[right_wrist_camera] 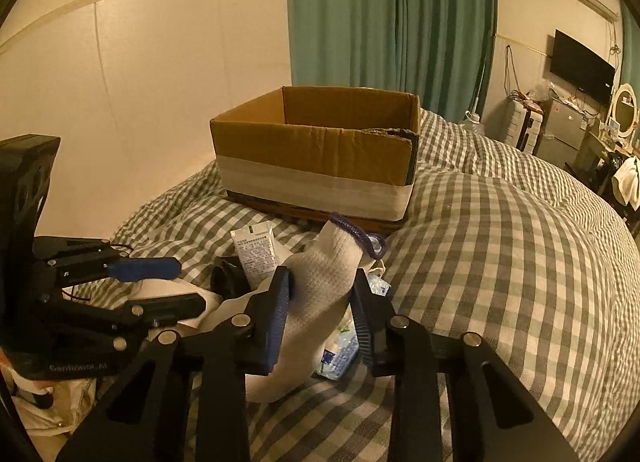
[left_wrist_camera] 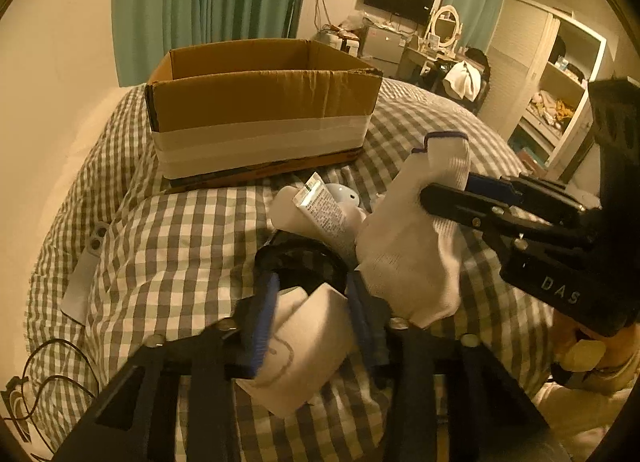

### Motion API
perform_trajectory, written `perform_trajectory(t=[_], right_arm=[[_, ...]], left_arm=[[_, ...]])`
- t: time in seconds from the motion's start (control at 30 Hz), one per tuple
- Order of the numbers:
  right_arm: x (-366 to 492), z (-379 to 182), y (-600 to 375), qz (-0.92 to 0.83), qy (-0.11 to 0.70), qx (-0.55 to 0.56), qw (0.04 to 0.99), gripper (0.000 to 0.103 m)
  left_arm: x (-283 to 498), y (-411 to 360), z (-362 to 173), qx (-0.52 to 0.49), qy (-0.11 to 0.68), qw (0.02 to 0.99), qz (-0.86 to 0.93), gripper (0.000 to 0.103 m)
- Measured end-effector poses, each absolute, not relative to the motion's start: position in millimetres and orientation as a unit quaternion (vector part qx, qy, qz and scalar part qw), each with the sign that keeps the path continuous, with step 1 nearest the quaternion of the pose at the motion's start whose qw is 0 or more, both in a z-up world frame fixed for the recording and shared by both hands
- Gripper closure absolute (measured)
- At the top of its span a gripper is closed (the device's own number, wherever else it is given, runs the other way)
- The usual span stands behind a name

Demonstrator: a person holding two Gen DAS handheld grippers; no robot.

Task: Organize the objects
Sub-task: 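Grasp the white sock with the right gripper while the left gripper grasps the tape roll, then carry the sock and tape roll into the box and open both grippers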

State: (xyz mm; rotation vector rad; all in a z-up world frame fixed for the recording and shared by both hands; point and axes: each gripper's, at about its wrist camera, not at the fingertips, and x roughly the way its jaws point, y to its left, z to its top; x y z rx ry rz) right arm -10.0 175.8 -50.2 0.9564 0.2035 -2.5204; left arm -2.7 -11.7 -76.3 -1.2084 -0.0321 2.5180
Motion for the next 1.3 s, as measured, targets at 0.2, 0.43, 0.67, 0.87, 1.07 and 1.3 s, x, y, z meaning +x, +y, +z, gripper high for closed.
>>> perform_trajectory(t=[0.2, 0.43, 0.67, 0.87, 1.07, 1.3], right_arm=[[-6.9, -44.0, 175.7, -0.912, 0.075, 0.337, 0.22, 0.074], [-6.9, -41.4, 178.3, -0.912, 0.074, 0.339, 0.218, 0.074], [-5.6, -40.7, 178.8, -0.913, 0.074, 0.338, 0.216, 0.074], [-4.2, -38.3, 180.6, -0.914, 0.074, 0.336, 0.214, 0.074], [-3.6, -36.9, 181.1, -0.915, 0.073, 0.335, 0.213, 0.074], [-3.3, -36.3, 182.0, -0.916, 0.072, 0.334, 0.211, 0.074]], left_arm=[[-7.9, -12.8, -71.7, -0.429, -0.01, 0.171, 0.887, 0.089], [-0.8, -17.1, -62.6, -0.43, 0.014, 0.15, 0.89, 0.063], [7.7, -20.3, -59.1, -0.431, 0.021, 0.149, 0.89, 0.049], [10.9, -8.7, -69.6, -0.441, 0.035, 0.186, 0.877, 0.046], [19.9, 0.6, -66.1, -0.437, 0.061, 0.197, 0.875, 0.045], [19.7, 2.5, -72.9, -0.439, 0.075, 0.193, 0.874, 0.045]])
